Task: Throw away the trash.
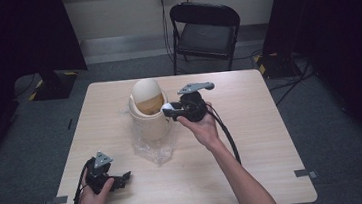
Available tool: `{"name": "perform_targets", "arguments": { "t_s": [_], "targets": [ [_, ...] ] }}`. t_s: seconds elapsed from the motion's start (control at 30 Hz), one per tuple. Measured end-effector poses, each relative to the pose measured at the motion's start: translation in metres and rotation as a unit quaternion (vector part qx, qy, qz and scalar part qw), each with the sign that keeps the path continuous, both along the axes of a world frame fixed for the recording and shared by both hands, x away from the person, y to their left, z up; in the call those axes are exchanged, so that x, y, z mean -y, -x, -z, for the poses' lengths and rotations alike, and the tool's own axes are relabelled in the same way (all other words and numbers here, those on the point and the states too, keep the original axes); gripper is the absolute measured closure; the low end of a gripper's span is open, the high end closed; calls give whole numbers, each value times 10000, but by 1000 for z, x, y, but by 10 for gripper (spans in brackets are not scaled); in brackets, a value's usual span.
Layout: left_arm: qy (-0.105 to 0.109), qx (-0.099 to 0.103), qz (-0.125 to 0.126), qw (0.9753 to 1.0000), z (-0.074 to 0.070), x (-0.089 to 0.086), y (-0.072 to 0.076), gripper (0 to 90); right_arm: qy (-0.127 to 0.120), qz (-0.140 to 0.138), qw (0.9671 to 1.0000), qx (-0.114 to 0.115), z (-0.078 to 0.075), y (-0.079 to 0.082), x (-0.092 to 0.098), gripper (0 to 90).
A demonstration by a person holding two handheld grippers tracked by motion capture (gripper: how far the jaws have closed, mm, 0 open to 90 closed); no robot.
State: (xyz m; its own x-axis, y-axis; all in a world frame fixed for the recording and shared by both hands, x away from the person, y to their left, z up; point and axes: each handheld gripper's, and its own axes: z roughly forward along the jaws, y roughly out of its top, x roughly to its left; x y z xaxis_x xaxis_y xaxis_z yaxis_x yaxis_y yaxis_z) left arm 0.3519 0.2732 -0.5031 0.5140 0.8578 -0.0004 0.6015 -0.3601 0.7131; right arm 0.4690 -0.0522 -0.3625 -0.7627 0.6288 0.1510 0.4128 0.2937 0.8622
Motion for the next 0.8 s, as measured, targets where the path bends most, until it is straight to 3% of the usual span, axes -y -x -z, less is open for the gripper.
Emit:
{"name": "perform_targets", "arguments": {
  "t_s": [0.2, 0.8],
  "targets": [
    [-3, -2, -2, 10000, 0, 0, 0, 2, 24, -43, 10000, -35, -8, -7, -10, 600],
    [-12, 6, -7, 10000, 0, 0, 0, 3, 217, -146, 9996, -123, -2, -24, -39, 600]
  ]
}}
